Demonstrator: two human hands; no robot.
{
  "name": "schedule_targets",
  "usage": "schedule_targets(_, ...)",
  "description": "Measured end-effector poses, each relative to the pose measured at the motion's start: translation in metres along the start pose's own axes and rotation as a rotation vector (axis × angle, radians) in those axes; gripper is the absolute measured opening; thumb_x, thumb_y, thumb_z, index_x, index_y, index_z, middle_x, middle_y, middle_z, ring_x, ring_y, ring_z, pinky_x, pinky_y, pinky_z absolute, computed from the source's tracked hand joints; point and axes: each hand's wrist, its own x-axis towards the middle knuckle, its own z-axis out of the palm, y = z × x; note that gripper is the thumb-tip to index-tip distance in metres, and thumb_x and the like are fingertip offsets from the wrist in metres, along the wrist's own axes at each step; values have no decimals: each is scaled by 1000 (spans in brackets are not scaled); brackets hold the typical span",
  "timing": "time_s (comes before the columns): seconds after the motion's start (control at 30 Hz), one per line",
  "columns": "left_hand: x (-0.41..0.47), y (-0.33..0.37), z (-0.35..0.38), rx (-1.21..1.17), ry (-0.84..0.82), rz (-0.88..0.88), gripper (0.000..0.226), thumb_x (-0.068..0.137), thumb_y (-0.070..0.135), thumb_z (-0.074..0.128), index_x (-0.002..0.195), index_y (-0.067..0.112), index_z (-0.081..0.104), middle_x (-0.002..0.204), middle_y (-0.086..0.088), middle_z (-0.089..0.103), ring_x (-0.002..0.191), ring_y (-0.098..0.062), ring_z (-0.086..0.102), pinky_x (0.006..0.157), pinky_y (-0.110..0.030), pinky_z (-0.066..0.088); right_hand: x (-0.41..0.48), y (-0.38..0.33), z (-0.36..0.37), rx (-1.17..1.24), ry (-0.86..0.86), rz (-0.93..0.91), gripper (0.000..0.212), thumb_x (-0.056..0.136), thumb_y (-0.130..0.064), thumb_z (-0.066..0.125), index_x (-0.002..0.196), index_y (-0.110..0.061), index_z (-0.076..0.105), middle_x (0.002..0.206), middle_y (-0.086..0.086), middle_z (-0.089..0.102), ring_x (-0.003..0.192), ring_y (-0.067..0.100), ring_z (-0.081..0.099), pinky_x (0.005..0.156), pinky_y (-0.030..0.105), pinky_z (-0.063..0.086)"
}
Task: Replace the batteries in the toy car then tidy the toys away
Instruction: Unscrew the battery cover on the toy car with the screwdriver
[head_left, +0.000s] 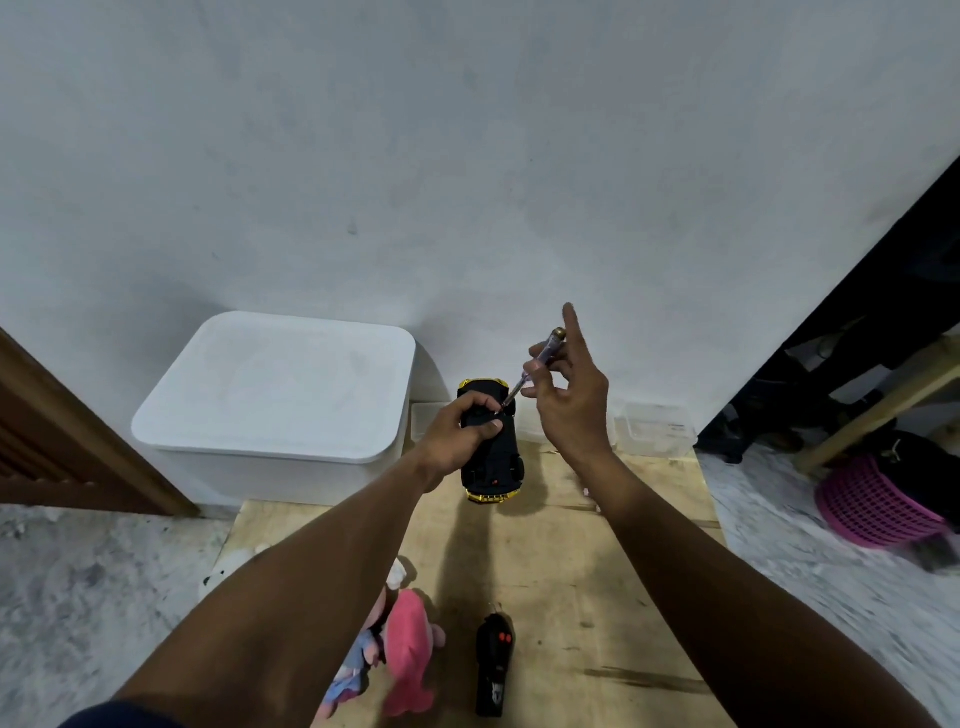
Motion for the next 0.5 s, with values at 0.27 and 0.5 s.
schedule_targets(0.27, -3, 12, -3, -40, -18, -93, 31, 97, 3, 34, 109, 25, 52, 109, 1, 58, 81, -16, 58, 60, -26, 46, -38, 70, -54, -235, 92, 470, 49, 89, -5, 67, 132, -25, 55, 99, 7, 69, 81, 20, 71, 65, 45, 63)
schedule_targets(0.5, -7, -2, -3, -41, -14, -141, 33, 100, 3, 36, 122, 25, 46, 110, 5, 56, 83, -16, 60, 62, -29, 50, -121, 154, -80, -819, -504, 679, 54, 74, -7, 72, 127, -9, 63, 109, 12, 72, 99, 27, 68, 82, 23, 46)
